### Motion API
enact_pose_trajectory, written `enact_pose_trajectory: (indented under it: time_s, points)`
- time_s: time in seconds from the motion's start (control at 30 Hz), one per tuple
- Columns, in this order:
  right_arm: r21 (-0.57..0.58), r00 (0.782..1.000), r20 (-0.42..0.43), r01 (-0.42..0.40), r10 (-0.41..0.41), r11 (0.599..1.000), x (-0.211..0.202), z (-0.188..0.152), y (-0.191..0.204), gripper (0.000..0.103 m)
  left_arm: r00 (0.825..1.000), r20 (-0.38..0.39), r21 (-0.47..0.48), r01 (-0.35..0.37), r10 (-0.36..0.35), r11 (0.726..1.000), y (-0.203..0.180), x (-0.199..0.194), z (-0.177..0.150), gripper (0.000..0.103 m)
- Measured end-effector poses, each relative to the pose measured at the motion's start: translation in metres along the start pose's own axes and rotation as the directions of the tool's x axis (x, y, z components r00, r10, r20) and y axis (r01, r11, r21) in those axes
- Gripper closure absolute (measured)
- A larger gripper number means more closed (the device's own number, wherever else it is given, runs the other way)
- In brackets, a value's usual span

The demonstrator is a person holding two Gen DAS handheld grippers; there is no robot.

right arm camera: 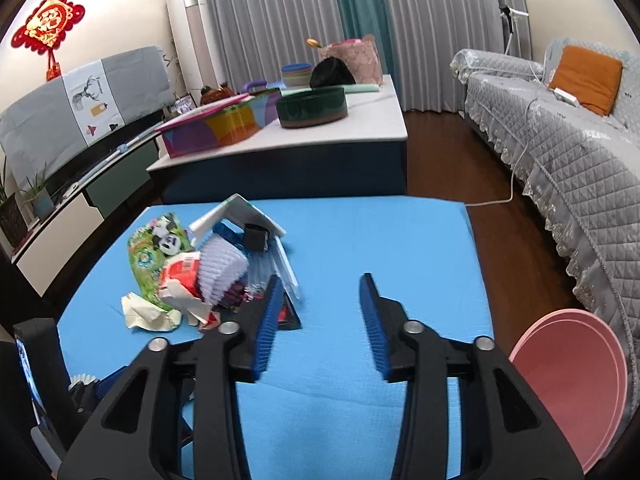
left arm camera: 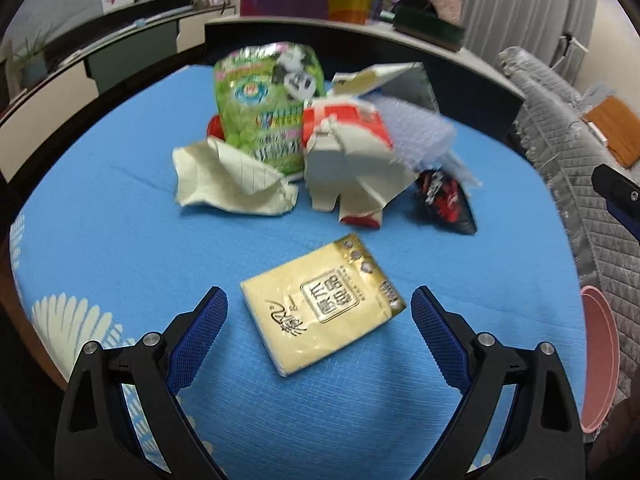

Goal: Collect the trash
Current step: 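Close the left gripper on the yellow tissue packet while the right gripper grasps clear plastic wrap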

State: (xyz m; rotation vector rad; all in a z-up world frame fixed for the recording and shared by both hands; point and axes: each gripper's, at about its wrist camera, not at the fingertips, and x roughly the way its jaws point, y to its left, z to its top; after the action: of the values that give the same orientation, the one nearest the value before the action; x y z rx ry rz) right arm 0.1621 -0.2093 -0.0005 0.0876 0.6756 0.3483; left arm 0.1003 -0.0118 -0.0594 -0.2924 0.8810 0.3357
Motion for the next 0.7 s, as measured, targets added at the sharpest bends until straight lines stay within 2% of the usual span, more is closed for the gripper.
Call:
enact_pose_trajectory:
  time_s: [0.07,0.2,0.23,0.27,0.33,0.4,0.7]
  points:
    - [0.005,1.0,-0.02,-0.008,0.008,1.0,0.009,-0.003,-0.001,0.055,1.0,-0.022,-0.009,0.001,-0.001,1.0,0.001,0.006,0.0,0.013]
    - [0.004,0.998,-0.057,-0.025,0.025,1.0,0.03,-0.007,0.001,0.055,1.0,-0.005,-0.02,0.004,-0.004,1.0,0.005,0.007,0.004,0.014]
    - [0.006,0.997,-0.067,-0.033,0.033,0.999,0.036,-0.008,0.003,0.055,1.0,0.001,-0.021,-0.005,0.005,1.0,0.007,0.008,0.006,0.017]
    - [0.008,0.996,-0.074,-0.04,0.04,0.999,0.04,-0.008,0.004,0.055,1.0,0.002,-0.021,-0.008,0.008,1.0,0.008,0.008,0.006,0.026]
    - [0.012,0.994,-0.091,-0.052,0.053,0.999,0.05,-0.007,0.008,0.055,1.0,0.006,-0.029,-0.009,0.009,1.0,0.013,0.01,0.011,0.032]
    - [0.014,0.992,-0.104,-0.064,0.066,0.998,0.059,-0.007,0.011,0.055,1.0,0.004,-0.041,-0.031,0.031,0.999,0.018,0.011,0.015,0.047]
    - [-0.013,0.981,-0.167,-0.103,0.099,0.995,0.1,-0.005,0.032,0.055,0.999,-0.011,-0.124,-0.037,0.036,0.992,0.045,0.017,0.018,0.047]
